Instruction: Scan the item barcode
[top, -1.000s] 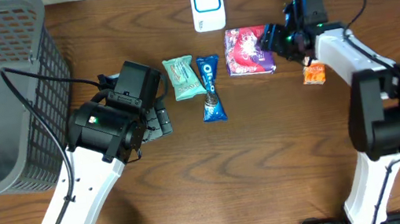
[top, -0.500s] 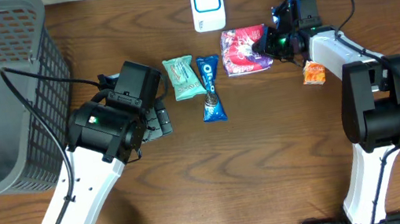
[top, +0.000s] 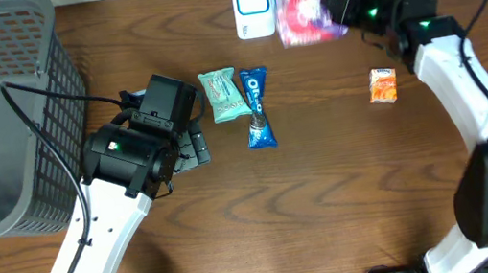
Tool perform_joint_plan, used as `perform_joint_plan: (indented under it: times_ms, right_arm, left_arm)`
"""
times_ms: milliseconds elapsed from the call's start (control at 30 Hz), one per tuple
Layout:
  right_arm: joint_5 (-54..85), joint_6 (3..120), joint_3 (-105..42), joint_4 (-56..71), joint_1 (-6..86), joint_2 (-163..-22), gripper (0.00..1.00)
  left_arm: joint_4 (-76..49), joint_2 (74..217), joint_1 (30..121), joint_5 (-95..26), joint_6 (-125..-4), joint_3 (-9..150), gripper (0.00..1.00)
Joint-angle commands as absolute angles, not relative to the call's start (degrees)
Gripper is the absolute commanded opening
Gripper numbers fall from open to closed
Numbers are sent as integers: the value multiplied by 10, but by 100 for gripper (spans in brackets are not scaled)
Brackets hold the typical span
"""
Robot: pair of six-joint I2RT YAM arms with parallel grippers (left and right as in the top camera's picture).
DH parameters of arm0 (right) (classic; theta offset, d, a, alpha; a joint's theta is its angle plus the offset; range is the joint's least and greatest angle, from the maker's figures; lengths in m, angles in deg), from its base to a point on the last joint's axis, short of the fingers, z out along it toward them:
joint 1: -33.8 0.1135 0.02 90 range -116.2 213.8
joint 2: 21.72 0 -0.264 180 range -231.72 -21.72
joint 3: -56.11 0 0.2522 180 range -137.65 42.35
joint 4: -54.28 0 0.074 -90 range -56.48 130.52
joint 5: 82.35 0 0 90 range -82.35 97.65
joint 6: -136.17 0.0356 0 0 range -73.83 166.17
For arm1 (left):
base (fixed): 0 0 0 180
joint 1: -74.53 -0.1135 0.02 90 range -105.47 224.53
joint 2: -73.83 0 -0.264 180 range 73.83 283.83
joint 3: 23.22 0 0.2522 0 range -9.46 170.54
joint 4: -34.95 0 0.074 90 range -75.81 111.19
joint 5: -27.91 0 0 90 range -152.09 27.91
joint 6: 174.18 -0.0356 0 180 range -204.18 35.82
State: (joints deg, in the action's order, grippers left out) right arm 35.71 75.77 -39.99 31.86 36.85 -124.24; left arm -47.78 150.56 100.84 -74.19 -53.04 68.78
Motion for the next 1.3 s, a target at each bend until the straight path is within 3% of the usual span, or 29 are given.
perform_joint_plan:
  times_ms: [0,400,967,1267]
  right_arm:
    - [320,828,-401,348,387,-1265,1]
    - [188,985,-401,669,492,-1429,1]
    - [135,985,-414,672,500,-1454,1]
    - [134,981,-508,613,501,-1494,1]
  left_arm:
    - [-480,1510,1006,-743,-528,687,98]
    - [-480,1510,1006,-743,-528,687,98]
    - [-480,1510,1006,-743,-528,687,98]
    - [-480,1510,1006,-743,-528,687,98]
